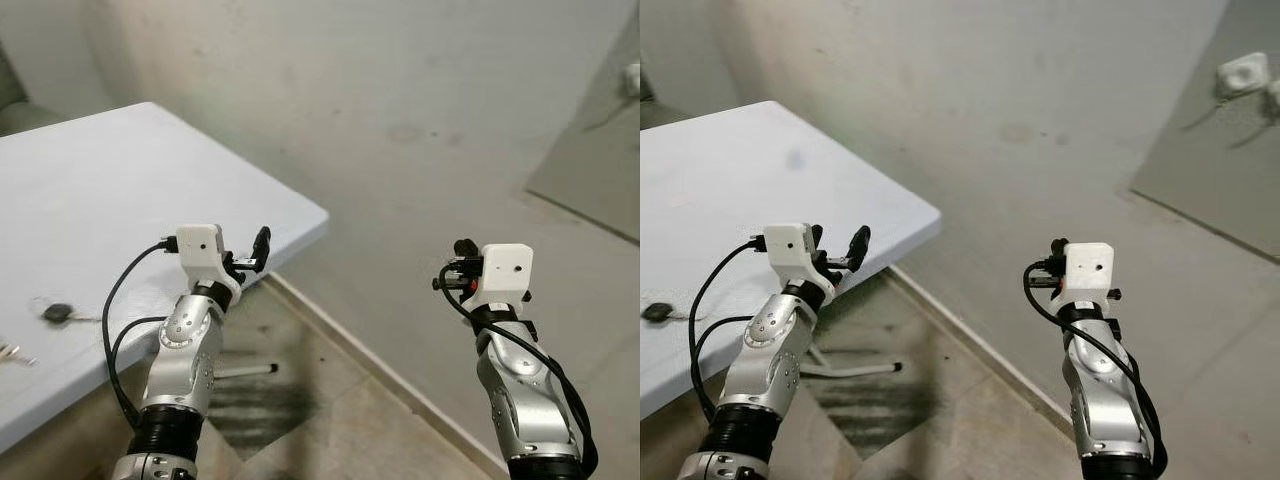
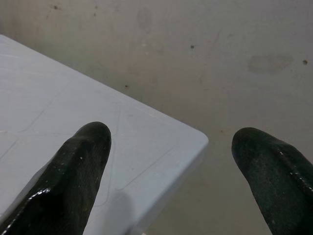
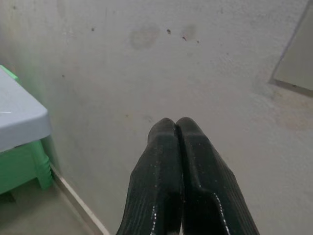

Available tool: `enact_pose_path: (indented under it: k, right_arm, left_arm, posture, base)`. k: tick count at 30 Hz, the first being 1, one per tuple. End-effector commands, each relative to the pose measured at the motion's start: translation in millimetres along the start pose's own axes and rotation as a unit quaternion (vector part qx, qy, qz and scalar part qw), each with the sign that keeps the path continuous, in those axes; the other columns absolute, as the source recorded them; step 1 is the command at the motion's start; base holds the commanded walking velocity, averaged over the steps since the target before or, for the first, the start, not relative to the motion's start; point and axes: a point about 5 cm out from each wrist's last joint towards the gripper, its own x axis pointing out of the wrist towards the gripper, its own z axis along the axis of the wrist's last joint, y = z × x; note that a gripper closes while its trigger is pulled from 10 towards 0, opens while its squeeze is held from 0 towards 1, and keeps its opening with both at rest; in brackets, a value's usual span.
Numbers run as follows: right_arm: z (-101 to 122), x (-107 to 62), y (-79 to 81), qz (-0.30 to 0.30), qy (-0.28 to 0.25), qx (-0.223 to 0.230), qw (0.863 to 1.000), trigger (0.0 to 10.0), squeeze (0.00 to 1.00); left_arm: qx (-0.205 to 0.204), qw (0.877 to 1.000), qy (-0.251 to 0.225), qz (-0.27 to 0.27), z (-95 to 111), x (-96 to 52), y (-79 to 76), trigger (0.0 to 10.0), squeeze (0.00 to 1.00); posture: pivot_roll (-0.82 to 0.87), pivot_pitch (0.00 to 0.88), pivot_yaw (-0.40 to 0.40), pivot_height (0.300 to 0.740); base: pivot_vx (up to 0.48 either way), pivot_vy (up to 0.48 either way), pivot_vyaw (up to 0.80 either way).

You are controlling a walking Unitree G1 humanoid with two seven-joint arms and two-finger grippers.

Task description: Hang keys on a hook

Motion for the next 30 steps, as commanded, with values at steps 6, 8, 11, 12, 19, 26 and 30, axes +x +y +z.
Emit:
enact_pose_path:
  k: [6,8,11,12,19,26,30]
  right_arm:
    - [5.9,1.4,-1.3,-0.003,-0.009,0.001,1.000,10.0,0.00]
    - [6.0,1.3,-1.3,-0.003,-0.009,0.001,1.000,10.0,0.00]
    - [5.6,1.0,-1.5,-0.004,-0.008,0.001,1.000,10.0,0.00]
    - [5.6,0.9,-1.7,-0.004,-0.008,0.001,1.000,10.0,0.00]
    - [5.7,0.8,-3.1,-0.009,-0.007,0.002,1.000,10.0,0.00]
    - [5.3,0.1,-3.6,-0.013,-0.006,0.003,1.000,10.0,0.00]
    - [5.1,-0.1,-4.5,-0.015,-0.006,0.003,1.000,10.0,0.00]
  left_arm:
    - [0.003,1.000,-0.002,0.000,2.3,-0.3,-1.5,10.0,0.00]
    - [0.004,1.000,-0.001,0.001,2.0,-1.0,-1.1,10.0,0.00]
    - [0.005,1.000,-0.001,0.002,1.4,-2.0,-0.5,10.0,0.00]
    - [0.007,1.000,-0.001,0.002,1.4,-2.2,-0.5,10.0,0.00]
    - [0.008,1.000,-0.001,0.004,2.2,-1.9,-0.2,10.0,0.00]
    - [0.009,1.000,-0.001,0.003,3.1,-1.6,-0.1,10.0,0.00]
    - [0.009,1.000,0.000,0.002,3.1,-1.5,-0.9,10.0,0.00]
  posture:
    - [0.01,0.035,-0.031,0.740]
    - [0.02,0.042,-0.032,0.740]
    - [0.02,0.042,-0.033,0.740]
    - [0.02,0.048,-0.033,0.740]
    - [0.02,0.052,-0.030,0.740]
    - [0.01,0.055,-0.024,0.740]
    - [0.01,0.057,-0.024,0.740]
  base:
    - [0.000,0.000,-0.73]
    - [0.000,0.000,-0.73]
    - [0.000,0.000,-0.73]
    - [0.000,0.000,-0.73]
    - [0.000,0.000,-0.73]
    - [0.000,0.000,-0.73]
    - [0.000,0.000,-0.73]
